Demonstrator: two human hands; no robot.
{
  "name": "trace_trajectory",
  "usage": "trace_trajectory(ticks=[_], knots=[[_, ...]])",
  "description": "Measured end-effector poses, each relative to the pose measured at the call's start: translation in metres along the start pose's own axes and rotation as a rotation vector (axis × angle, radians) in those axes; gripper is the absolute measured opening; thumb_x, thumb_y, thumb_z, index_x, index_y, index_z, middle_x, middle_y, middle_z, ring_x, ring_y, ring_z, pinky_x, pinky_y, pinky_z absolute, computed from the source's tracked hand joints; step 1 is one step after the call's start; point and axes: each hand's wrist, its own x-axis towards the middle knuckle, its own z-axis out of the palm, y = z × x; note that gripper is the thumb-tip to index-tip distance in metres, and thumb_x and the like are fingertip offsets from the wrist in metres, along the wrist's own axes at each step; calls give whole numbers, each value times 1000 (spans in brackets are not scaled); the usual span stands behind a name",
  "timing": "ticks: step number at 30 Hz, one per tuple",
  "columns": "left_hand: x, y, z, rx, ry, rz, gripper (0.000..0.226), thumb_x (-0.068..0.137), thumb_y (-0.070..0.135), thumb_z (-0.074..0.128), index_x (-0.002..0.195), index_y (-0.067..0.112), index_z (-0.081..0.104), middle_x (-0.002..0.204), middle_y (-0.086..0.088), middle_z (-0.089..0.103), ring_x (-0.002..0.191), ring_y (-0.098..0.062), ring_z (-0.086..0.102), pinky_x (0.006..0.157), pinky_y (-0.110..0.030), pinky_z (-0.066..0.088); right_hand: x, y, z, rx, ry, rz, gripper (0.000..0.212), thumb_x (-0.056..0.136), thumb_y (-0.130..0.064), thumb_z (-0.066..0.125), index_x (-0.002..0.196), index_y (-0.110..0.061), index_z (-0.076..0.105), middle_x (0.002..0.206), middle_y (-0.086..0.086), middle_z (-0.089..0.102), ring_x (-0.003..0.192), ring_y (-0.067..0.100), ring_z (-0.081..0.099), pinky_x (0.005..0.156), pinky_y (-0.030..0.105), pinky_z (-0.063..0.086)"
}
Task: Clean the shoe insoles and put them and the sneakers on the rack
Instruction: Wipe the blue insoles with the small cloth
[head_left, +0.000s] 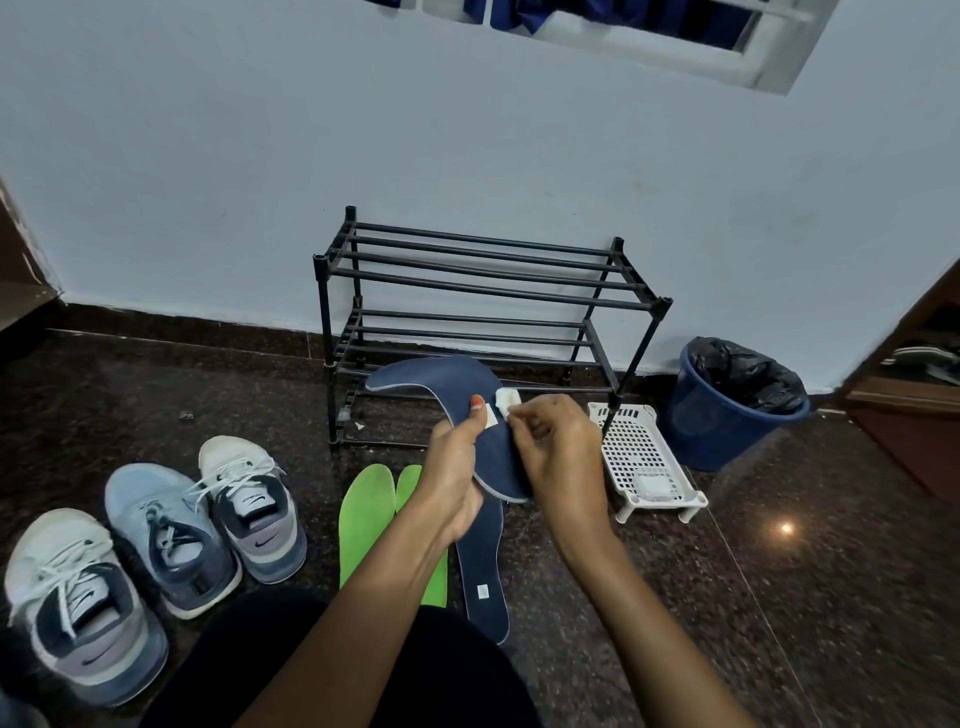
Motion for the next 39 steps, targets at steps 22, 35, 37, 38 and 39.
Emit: trace_trajectory(ticks=[22,35,37,38,39], knots=[[0,7,-2,-89,-16,-41,39,100,23,42,126,-5,49,113,-22,64,78,-21,71,58,-27,57,-22,-16,2,13,-122,-29,13,79,1,64,89,-5,67,80,7,64,70,16,57,65,25,47],[1,2,-1,-58,-44,12,24,100,17,41,104,1,59,90,-11,68,67,-12,69,59,-22,57,-4,-5,0,47,-47,10,10,80,2,63,87,-2,69,80,5,59,71,15,54,64,16,43],[4,2,-3,-64,-35,15,27,100,19,41,105,0,59,95,-12,68,75,-16,69,67,-26,59,-13,-3,2,25,-86,-19,6,79,1,65,82,-2,68,78,9,61,69,21,57,65,28,46],[6,3,-4,-63,-31,21,28,100,20,41,104,0,60,96,-12,68,77,-17,69,71,-28,58,-18,-4,3,19,-110,-46,3,78,0,65,80,-1,68,77,11,61,69,23,57,64,31,46],[7,3,-4,-55,-24,26,28,100,20,41,102,1,61,96,-12,69,77,-17,69,74,-31,57,-24,-5,3,15,-129,-79,4,78,-2,65,77,0,67,75,12,61,67,24,58,63,30,44]])
